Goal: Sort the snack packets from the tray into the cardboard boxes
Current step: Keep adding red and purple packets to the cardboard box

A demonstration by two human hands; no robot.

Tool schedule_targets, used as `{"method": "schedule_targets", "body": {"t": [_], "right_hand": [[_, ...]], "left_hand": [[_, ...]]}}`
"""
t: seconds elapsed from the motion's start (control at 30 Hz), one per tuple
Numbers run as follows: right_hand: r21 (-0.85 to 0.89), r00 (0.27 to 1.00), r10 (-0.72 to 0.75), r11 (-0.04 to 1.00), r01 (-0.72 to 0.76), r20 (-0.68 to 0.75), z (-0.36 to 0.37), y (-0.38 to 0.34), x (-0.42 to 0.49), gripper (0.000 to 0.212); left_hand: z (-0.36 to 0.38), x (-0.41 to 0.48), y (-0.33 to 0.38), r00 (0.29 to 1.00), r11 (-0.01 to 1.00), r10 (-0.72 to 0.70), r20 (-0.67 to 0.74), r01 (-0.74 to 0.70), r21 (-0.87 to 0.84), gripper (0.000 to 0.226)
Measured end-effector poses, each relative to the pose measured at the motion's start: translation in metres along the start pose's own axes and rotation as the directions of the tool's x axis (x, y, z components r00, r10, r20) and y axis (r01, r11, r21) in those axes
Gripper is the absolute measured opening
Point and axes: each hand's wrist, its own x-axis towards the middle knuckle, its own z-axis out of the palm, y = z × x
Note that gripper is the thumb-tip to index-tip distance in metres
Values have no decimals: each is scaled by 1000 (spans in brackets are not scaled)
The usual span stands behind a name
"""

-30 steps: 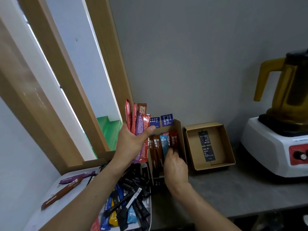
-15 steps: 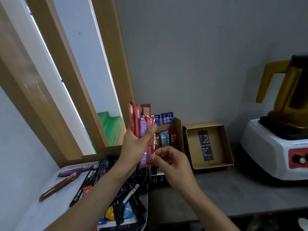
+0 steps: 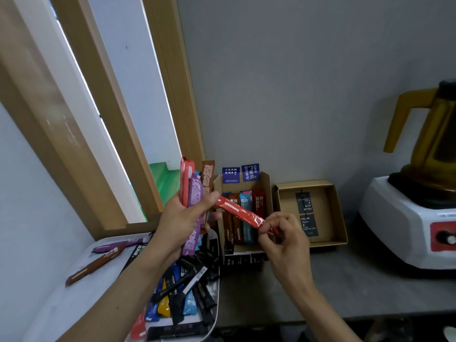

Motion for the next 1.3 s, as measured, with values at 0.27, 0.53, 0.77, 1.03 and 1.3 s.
{"method": "schedule_targets", "body": {"t": [0.27, 0.53, 0.77, 1.03, 1.3], "right_hand": [[142, 990, -138, 980, 137, -5, 8, 8, -10, 39], [120, 938, -328, 932, 341, -114, 8, 3, -14, 21], [516, 992, 118, 848, -123, 43, 7, -4, -9, 29], [776, 818, 468, 357, -520, 334, 7, -24, 10, 54], [492, 923, 330, 781, -385, 199, 8, -35, 30, 25]], "left_hand": [[-5, 8, 3, 996, 991, 78, -40, -73, 115, 36], [4, 11, 1, 993, 975, 108, -46, -96, 202, 50], [10, 15, 8, 980, 971, 170, -108, -147, 188, 53], [11, 6, -6, 995, 987, 65, -69, -54, 154, 55], [10, 7, 8, 995, 957, 95, 44, -103, 269, 63]]}}
